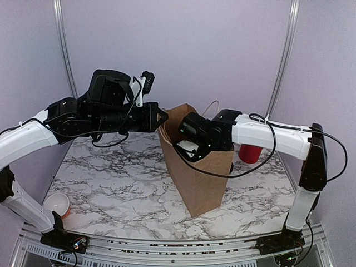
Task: Pack the takeout coffee
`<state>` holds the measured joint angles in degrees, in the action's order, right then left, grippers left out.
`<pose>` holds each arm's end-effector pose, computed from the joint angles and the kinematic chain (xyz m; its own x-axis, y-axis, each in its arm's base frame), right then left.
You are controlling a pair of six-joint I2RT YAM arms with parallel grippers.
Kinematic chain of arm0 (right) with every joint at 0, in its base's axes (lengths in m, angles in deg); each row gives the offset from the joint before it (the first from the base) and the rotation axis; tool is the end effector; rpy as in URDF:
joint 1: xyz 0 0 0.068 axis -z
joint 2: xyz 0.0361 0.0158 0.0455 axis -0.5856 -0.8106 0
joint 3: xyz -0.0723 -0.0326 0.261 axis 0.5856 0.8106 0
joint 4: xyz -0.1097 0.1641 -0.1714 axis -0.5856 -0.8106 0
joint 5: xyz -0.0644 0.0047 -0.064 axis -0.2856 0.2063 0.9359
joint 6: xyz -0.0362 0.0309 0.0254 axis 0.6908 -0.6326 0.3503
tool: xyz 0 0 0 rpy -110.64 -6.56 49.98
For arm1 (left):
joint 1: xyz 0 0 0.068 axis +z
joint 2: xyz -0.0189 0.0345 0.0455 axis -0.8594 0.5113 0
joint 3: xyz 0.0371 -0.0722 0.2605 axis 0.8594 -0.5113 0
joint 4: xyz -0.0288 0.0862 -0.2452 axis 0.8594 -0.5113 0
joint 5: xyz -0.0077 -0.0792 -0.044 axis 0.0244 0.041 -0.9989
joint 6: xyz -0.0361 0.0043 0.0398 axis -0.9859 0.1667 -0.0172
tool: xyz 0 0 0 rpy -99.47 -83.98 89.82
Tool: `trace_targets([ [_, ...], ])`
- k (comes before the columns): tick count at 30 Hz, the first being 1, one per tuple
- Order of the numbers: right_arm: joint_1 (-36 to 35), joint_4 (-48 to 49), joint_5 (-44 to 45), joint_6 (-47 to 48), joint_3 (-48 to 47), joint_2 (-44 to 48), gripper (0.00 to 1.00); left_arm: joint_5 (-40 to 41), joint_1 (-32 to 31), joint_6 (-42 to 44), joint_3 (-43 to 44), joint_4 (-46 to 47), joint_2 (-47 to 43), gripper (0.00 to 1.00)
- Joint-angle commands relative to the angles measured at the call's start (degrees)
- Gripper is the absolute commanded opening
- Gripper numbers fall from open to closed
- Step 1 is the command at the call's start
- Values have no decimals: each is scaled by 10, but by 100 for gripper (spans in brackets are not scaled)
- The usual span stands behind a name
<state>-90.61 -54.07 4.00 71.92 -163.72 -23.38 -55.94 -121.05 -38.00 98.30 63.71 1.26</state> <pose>0.2129 0.3039 0.2778 -0.7277 -0.6287 -0.2742 -0.6722 0.7331 0.1033 0.1597 -0.2809 0.4330 -0.4903 -0.1017 -0.8656 0.5935 0.6883 -0.4171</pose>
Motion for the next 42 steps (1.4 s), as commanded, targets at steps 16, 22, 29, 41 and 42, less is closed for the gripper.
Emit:
trace_targets([
  [16, -20, 2, 8, -16, 42, -2, 59, -4, -6, 8, 5, 12, 1, 0],
  [22, -20, 7, 9, -15, 49, -2, 59, -7, -7, 5, 4, 12, 2, 0],
  [29, -20, 18, 4, -18, 61, -2, 59, -19, -6, 1, 4, 12, 3, 0],
  [41, -20, 37, 0, -21, 83, 1, 59, -21, -8, -8, -3, 12, -4, 0],
  [42, -20, 38, 0, -21, 84, 1, 59, -21, -7, -8, -4, 12, -6, 0],
])
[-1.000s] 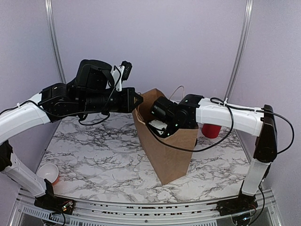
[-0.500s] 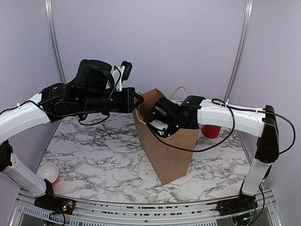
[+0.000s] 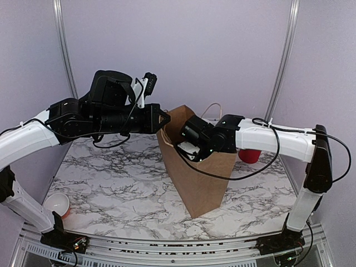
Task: Pack the takeout coffee
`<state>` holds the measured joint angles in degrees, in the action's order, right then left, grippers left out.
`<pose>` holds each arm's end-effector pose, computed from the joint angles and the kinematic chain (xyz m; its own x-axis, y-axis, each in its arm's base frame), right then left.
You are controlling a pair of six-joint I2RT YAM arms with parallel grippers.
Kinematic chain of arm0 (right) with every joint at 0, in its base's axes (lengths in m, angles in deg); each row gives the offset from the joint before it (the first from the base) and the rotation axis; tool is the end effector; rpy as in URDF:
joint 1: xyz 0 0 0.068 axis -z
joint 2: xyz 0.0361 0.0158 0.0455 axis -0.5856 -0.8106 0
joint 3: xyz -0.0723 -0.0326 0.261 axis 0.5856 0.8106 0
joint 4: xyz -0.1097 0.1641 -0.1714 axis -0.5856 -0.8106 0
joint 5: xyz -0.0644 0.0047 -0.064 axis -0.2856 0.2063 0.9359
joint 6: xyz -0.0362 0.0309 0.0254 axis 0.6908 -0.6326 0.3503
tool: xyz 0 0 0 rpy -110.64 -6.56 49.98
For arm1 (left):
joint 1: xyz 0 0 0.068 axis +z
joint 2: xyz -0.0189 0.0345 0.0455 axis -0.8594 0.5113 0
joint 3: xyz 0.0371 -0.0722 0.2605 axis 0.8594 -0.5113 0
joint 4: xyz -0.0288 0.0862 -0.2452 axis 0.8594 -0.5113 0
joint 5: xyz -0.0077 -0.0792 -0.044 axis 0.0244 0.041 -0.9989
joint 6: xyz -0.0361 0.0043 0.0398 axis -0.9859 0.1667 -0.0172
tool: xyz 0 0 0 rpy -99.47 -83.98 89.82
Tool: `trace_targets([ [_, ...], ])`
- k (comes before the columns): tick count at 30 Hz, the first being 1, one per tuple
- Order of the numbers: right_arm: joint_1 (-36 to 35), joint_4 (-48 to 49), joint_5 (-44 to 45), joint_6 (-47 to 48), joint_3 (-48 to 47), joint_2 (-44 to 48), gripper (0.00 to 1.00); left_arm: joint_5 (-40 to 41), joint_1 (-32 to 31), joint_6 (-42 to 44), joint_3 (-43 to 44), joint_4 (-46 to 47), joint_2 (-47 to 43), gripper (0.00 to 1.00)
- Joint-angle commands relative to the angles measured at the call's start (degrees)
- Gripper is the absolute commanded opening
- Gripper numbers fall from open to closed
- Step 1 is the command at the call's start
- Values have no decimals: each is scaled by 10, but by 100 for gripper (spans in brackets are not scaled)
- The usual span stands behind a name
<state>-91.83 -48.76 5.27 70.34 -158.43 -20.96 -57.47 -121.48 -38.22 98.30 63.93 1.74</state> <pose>0.2037 0.3029 0.2692 -0.7250 -0.6120 -0.3159 -0.6670 0.7382 0.1006 0.1581 -0.2851 0.4308 -0.5034 -0.0875 -0.8596 0.6103 0.6682 -0.4255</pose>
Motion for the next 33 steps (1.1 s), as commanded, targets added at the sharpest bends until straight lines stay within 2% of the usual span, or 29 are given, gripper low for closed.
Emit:
trace_targets([
  [1, -8, -14, -13, -5, 32, -23, 59, -5, -3, -7, -6, 10, -13, 0],
  [17, -8, -11, -8, -4, 27, -23, 59, 13, -6, -11, -11, -3, -52, 0],
  [29, -8, 15, -18, -12, 51, -19, 59, 12, -8, -14, -9, -5, -48, 0],
  [33, -8, 18, -19, -14, 57, -17, 62, 15, -9, -15, -8, -5, -48, 0],
])
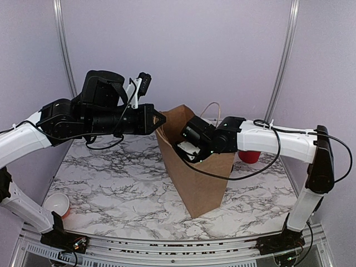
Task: Pack the takeout coffee
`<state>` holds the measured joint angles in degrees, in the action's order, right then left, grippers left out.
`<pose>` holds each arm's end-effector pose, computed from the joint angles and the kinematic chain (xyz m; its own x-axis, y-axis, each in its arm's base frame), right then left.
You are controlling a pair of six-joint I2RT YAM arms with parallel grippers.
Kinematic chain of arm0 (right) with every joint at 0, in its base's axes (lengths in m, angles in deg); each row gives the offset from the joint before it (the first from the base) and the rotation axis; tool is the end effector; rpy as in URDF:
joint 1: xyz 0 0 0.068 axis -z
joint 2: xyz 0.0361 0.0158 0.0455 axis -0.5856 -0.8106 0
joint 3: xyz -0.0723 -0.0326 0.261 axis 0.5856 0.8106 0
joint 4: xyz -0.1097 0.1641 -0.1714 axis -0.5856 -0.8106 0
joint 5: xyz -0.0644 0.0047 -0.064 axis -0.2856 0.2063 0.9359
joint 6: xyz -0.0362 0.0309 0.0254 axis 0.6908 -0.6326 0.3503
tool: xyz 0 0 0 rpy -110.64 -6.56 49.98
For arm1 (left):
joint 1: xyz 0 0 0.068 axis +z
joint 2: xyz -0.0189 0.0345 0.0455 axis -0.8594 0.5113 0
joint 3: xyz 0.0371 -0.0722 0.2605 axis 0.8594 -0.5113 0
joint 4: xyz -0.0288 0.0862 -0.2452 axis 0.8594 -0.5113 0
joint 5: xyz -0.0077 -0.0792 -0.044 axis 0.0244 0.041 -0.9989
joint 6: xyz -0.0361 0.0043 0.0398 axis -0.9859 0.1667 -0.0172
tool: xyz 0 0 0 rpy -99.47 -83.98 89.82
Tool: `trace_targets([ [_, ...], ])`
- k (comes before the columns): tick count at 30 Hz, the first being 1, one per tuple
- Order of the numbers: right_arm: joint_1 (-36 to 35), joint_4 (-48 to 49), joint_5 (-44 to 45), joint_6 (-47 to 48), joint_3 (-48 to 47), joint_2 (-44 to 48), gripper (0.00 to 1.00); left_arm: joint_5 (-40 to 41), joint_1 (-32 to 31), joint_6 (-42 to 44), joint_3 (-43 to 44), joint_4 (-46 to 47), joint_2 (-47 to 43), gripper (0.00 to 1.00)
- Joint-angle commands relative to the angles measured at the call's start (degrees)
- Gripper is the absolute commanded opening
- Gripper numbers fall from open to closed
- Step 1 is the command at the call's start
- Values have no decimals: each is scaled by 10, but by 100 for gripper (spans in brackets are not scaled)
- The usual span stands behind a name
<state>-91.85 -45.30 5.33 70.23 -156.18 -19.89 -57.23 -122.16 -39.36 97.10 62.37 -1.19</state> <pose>0.2032 0.3023 0.2665 -0.7186 -0.5998 -0.3520 -0.6680 0.7360 0.1097 0.1476 -0.2727 0.4361 -0.5142 -0.0985 -0.8520 0.6065 0.6607 -0.4424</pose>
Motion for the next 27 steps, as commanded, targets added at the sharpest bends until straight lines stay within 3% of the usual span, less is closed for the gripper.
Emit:
trace_targets([
  [1, -8, -15, -19, -13, 35, -27, 62, 12, -2, -3, 4, 10, -18, 0],
  [14, -8, 0, -21, -20, 55, -23, 72, 7, -3, 2, 12, 10, -9, 0],
  [27, -8, -5, -17, -20, 46, -18, 87, 1, -4, 1, 19, 10, -1, 0],
])
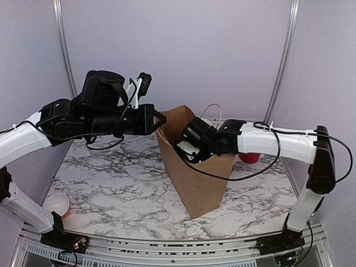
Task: Pack the takeout coffee
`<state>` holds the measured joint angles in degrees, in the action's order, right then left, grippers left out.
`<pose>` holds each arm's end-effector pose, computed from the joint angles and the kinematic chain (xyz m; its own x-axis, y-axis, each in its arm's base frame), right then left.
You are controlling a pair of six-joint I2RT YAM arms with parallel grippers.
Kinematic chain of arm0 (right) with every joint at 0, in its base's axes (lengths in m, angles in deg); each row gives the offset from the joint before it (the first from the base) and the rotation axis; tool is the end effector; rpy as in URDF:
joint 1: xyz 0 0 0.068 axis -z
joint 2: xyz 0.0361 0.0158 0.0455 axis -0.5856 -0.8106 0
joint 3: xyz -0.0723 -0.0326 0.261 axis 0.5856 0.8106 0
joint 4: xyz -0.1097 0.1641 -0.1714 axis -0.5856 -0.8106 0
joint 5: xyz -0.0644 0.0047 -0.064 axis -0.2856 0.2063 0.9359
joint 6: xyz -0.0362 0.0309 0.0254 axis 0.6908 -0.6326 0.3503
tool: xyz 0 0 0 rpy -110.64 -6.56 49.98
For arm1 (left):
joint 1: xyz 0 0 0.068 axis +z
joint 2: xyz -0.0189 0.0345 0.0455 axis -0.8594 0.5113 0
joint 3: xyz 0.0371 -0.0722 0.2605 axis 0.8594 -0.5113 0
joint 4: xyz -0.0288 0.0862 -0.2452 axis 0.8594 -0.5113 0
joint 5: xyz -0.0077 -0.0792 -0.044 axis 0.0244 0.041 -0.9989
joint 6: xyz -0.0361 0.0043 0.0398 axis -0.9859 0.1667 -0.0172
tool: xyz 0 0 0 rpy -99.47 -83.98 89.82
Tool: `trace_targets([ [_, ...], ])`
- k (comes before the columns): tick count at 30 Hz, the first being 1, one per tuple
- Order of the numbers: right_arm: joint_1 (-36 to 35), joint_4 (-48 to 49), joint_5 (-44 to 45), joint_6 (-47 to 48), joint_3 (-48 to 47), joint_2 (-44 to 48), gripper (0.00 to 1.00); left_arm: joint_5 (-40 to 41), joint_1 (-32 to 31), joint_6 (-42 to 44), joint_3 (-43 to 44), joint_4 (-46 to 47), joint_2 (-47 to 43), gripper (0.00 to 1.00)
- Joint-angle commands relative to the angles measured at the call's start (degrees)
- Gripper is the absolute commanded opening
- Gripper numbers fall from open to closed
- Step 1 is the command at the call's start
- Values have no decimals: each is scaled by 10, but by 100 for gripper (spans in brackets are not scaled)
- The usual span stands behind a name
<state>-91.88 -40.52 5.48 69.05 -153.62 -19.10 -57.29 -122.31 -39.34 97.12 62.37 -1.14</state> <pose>0.2039 0.3036 0.2617 -0.7208 -0.5683 -0.3968 -0.6565 0.7434 0.1279 0.1469 -0.2733 0.4359 -0.5148 -0.0961 -0.8519 0.6088 0.6586 -0.4422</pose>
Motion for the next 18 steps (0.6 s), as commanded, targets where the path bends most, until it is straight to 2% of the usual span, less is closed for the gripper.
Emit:
trace_targets([
  [1, -7, -54, -17, -9, 18, -25, 88, 2, -2, 2, 20, 10, -2, 0],
  [7, -7, -66, -11, -10, -5, -22, 94, 0, -3, 3, 20, 10, -2, 0],
  [18, -7, -93, -2, -14, -58, -14, 100, -3, -3, 2, 17, 11, -2, 0],
])
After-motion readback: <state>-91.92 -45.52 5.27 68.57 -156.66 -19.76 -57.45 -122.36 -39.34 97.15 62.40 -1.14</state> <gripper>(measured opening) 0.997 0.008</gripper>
